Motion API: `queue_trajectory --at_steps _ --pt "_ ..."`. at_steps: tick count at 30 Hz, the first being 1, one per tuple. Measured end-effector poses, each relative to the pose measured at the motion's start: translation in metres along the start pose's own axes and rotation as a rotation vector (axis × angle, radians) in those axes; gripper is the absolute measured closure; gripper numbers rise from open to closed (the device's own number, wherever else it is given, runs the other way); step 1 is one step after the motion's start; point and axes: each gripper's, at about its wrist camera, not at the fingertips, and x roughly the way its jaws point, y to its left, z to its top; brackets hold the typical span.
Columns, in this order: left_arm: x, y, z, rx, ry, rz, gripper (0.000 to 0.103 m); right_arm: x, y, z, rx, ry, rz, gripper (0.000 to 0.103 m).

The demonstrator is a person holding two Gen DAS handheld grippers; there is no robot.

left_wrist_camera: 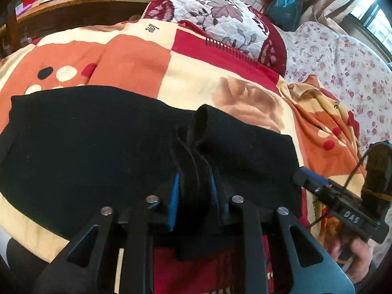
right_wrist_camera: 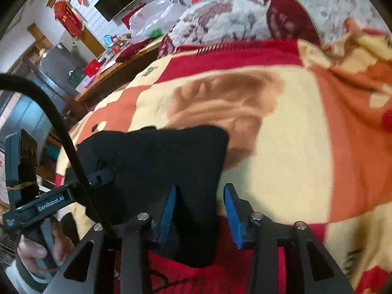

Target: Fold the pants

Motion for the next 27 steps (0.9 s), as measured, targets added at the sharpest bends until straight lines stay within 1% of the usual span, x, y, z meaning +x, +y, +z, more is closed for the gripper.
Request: queue_trajectory --at_steps 3,4,5,8,9,11,17,21,27 --pt "-0.007 0.001 0.0 -0.007 -0.001 0.007 0.081 -0.014 0.004 0.004 0.006 -0.043 0.017 0.063" --pt "-0.009 0.0 0.0 -0.002 -0.006 0.02 0.077 -0.018 0.006 0.005 0.008 -0.053 0.024 0.062" --pt "-0.013 0.0 -0.001 0.005 -0.015 0.033 0.076 -0.023 0.008 0.005 0.007 -0.067 0.032 0.061" --pt "-0.023 0.0 -0.002 0.005 -0.035 0.049 0.076 -0.03 0.016 0.005 -0.008 -0.086 0.05 0.06" --pt "-0.026 0.001 -0.002 0.004 -0.041 0.056 0.076 -0.031 0.019 0.005 -0.012 -0.085 0.053 0.059" --pt "-0.031 0.004 -0.003 0.003 -0.053 0.066 0.069 -0.029 0.025 0.006 -0.021 -0.081 0.063 0.058" --pt "-0.041 0.012 -0.005 0.001 -0.076 0.099 0.069 -0.025 0.043 0.005 -0.053 -0.068 0.085 0.058" --pt "-0.042 0.01 -0.008 0.024 -0.085 0.124 0.069 -0.022 0.053 0.004 -0.075 -0.055 0.093 0.058" --pt "-0.043 0.01 -0.012 0.04 -0.091 0.143 0.069 -0.02 0.061 0.002 -0.093 -0.047 0.094 0.058"
